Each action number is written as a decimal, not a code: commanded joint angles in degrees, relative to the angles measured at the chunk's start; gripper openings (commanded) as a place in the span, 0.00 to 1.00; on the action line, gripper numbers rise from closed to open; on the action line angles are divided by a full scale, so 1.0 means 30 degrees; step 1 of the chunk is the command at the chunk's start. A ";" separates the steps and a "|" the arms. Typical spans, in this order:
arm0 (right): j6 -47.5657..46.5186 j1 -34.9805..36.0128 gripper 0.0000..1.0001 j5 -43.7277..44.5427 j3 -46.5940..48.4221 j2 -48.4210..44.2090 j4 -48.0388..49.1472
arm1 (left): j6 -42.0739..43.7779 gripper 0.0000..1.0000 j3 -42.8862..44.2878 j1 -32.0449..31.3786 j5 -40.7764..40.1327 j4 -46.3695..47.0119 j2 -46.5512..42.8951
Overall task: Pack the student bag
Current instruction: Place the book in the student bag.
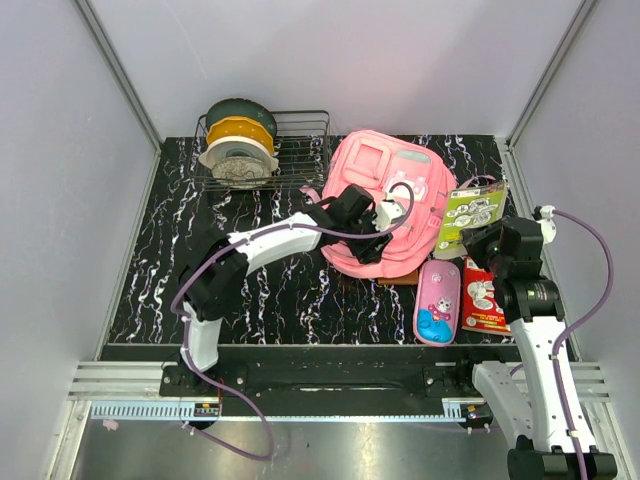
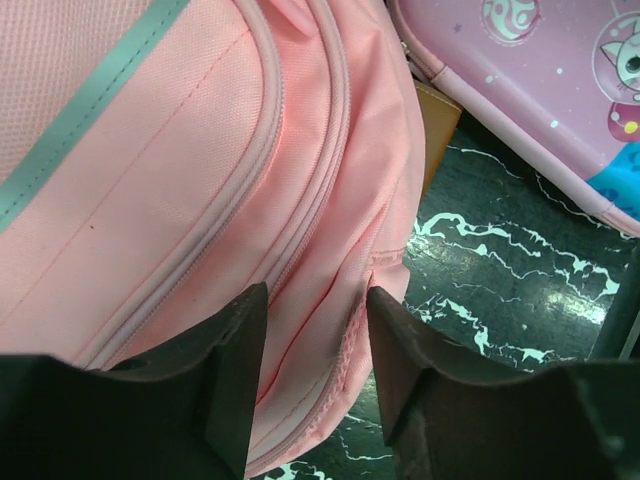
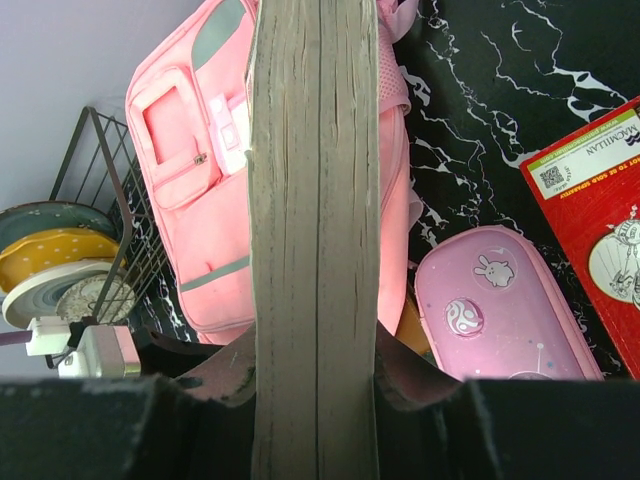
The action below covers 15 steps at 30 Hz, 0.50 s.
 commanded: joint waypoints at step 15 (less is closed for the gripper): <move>0.0447 -0.0076 0.00 -0.0682 0.0066 -0.0327 0.2029 | 0.0774 0.22 0.0659 -0.1181 -0.1841 -0.1460 -0.0056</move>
